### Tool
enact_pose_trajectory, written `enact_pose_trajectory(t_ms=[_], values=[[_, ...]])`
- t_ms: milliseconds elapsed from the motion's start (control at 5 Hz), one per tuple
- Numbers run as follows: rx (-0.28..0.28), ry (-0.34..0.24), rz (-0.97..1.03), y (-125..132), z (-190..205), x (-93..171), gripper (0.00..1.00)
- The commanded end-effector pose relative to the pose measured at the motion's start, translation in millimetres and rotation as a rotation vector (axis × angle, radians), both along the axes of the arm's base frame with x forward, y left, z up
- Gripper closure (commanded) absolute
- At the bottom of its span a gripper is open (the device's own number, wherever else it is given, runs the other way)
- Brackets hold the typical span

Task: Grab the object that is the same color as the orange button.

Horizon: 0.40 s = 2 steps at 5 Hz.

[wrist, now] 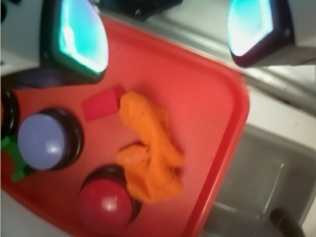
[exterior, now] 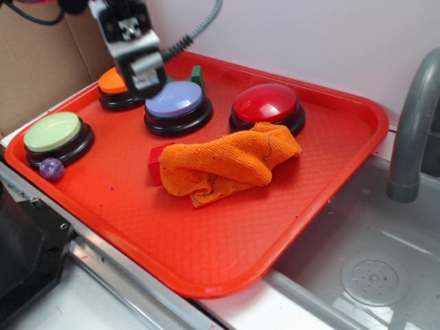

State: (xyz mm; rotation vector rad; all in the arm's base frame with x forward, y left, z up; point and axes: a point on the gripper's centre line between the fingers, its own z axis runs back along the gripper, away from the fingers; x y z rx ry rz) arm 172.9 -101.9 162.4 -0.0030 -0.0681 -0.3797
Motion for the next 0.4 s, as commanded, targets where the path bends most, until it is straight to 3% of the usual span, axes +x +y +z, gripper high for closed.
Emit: enact_pose_trajectory(t_ms=[0, 200], values=[[0.039, -0.109, -0.06, 3.0, -61.6, 29.8, 0.0], [0.001, -0.106, -0.097, 1.8, -92.5, 39.5, 0.0]])
